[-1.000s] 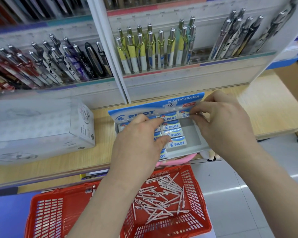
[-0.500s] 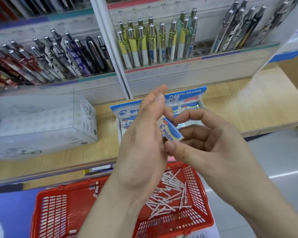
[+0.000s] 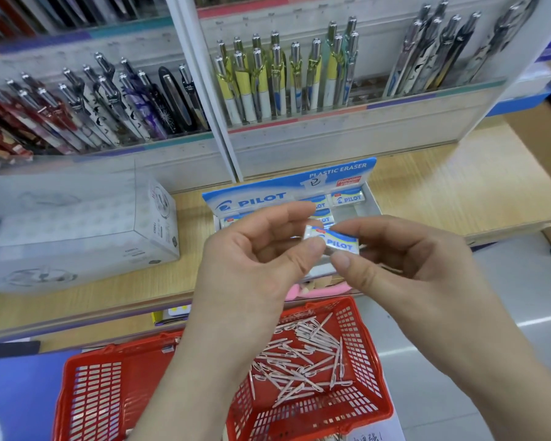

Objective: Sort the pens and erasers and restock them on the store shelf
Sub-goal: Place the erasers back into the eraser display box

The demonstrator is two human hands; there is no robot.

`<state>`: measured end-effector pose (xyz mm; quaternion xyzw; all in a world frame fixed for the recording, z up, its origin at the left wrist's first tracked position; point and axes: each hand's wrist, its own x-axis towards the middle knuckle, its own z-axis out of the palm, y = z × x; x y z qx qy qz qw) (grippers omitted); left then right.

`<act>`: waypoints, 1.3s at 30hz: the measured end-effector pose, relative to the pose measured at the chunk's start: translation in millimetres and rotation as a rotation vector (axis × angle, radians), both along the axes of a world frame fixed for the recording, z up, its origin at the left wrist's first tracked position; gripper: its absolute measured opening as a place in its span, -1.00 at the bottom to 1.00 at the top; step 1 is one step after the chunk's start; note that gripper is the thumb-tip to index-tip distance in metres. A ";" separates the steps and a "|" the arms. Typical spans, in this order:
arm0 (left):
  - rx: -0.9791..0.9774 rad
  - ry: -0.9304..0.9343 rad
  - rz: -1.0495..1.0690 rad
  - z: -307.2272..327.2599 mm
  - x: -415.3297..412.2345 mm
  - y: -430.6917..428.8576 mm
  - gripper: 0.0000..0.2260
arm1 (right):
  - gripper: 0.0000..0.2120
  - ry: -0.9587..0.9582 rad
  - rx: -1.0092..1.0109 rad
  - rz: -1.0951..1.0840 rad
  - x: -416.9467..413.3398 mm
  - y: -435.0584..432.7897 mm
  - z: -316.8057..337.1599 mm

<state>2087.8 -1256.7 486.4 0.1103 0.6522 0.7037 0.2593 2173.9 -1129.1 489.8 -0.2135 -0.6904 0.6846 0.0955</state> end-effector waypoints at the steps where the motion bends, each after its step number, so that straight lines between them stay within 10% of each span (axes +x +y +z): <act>1: -0.017 0.001 0.013 0.0 1.0 -0.2 -0.74 | -0.76 0.000 0.104 0.012 0.9 2.5 -1.2; 7: -0.166 0.028 -0.010 -2.7 1.2 5.3 -0.82 | -0.82 -0.030 0.578 0.049 3.0 22.2 -9.7; 17: -0.854 0.667 -0.180 -26.5 -6.3 22.5 -0.68 | -0.77 -0.222 1.123 0.050 -26.6 49.6 -25.5; 39: -0.840 0.785 -0.185 -25.7 -11.3 16.7 -0.84 | -0.90 -0.164 1.211 0.075 -39.9 52.4 -40.8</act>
